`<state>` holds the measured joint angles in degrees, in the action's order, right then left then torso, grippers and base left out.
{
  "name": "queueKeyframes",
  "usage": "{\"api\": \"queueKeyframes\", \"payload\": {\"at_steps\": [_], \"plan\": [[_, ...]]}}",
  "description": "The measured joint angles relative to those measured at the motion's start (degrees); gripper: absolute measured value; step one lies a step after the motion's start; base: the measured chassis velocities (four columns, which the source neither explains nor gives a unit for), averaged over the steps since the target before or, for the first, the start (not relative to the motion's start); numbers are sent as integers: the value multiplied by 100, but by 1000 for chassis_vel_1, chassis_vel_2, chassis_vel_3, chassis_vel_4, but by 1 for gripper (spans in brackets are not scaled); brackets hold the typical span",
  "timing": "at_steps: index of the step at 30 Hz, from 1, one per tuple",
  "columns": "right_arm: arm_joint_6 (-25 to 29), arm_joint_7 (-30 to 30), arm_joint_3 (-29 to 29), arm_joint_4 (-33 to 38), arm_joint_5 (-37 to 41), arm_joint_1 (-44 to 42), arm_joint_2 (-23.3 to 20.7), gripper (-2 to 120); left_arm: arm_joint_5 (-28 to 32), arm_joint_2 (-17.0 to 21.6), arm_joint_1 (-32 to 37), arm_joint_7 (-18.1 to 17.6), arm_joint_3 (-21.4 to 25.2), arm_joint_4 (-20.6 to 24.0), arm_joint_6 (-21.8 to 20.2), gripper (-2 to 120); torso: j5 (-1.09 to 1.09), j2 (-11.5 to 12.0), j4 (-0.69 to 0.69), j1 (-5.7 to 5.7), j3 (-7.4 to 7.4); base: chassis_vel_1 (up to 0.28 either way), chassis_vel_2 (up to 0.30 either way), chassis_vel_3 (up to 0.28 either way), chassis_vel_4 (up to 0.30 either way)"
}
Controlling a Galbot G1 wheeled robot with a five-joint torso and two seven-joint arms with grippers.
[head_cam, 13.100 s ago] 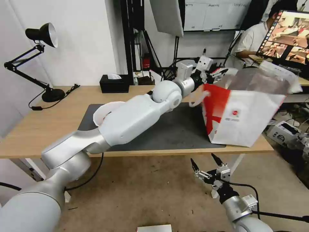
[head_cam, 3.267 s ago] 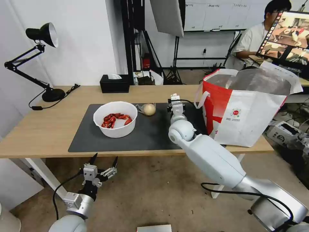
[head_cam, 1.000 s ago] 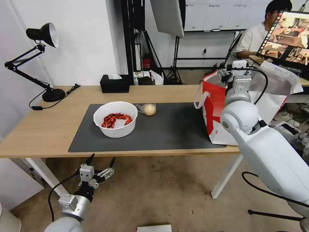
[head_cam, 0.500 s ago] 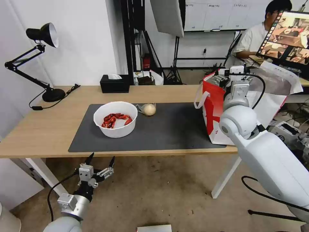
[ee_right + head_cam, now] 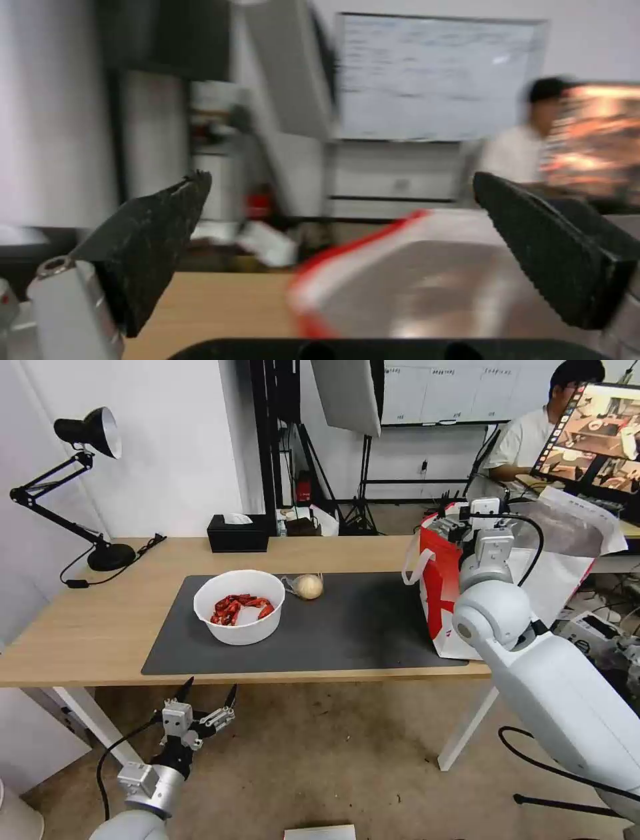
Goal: Pick up the trash from the table and place it into the takeout bag.
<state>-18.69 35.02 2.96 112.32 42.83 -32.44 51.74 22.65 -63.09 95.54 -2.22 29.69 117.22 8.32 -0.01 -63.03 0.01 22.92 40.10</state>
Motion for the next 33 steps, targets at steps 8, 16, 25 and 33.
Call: {"api": "queueKeyframes", "payload": {"at_steps": [8,16,25,33], "plan": [[774,-1365,335,672,921,-1147,-411,100,0,-12,-10,5,-2,-3,16,100,4,0,-2,0,0,0,0,0,0],[1515,-2531,874,1273,1104,-2680,-902,100,-22,-116,-75,41,-103,-82,107,100,-2,-1,-1,0,-1,0,0,0,0],[2780,-3182,1294,964,-299,-4532,-711,100,-83,-180,30,44,-129,-75,119,100,-1,0,-2,-1,-1,0,0,0,0],[3221,-3197,1314,495,-991,-5305,-197,100,-85,-197,108,44,-101,-60,97,100,1,0,-2,0,-1,0,0,0,0]]}}
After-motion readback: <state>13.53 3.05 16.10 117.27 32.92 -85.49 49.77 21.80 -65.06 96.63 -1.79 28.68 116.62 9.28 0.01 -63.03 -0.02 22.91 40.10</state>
